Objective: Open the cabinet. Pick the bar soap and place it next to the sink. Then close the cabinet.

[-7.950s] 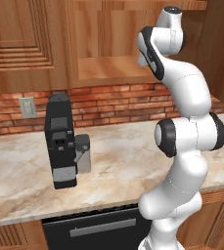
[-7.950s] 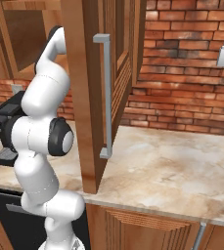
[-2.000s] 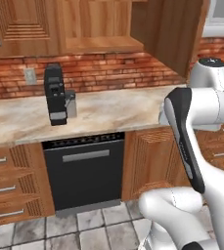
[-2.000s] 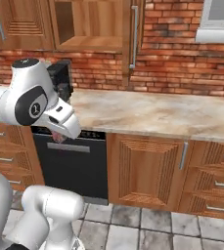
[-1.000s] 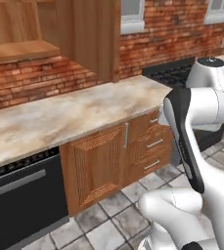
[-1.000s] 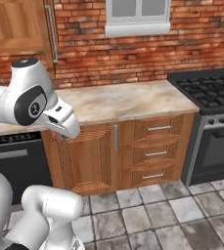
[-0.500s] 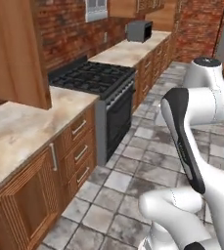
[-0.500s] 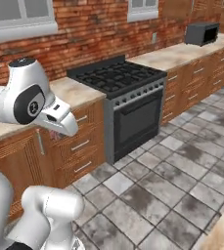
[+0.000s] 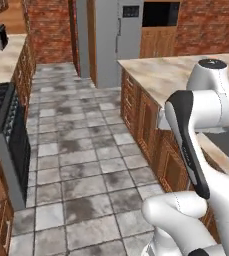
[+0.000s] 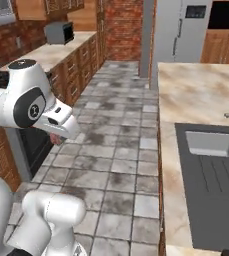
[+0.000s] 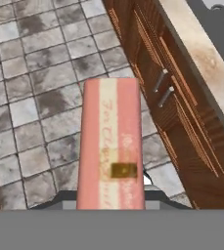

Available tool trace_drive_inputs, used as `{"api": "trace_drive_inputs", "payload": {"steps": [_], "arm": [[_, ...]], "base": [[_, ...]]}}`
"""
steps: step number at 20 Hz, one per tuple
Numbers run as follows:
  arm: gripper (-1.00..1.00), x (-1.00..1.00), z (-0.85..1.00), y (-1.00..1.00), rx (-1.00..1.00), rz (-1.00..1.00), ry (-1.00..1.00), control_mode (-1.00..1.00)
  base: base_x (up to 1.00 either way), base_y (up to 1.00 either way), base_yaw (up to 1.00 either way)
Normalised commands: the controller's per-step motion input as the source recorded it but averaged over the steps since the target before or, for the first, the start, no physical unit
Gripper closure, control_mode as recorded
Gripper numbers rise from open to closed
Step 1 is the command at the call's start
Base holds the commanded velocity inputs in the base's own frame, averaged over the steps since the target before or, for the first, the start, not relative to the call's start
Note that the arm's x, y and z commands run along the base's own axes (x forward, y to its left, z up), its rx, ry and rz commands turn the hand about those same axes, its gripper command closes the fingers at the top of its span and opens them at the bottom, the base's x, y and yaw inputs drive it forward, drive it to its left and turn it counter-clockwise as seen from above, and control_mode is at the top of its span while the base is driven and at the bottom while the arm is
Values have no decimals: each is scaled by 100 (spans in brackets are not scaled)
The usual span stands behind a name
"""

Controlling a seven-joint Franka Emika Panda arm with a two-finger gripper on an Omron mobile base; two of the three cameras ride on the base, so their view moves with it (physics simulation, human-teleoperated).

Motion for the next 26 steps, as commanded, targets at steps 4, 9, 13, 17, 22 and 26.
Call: {"api": "trace_drive_inputs", "payload": {"steps": [4,9,13,17,22,26], "arm": [[100,0,0,0,0,0,0,100],[100,0,0,0,0,0,0,100],[100,0,0,0,0,0,0,100],[100,0,0,0,0,0,0,100],[100,0,0,0,0,0,0,100],[100,0,0,0,0,0,0,100]], "base": [[30,48,-100],[67,82,-95],[74,90,-93],[96,100,-68],[75,100,-17],[34,100,-10]]}}
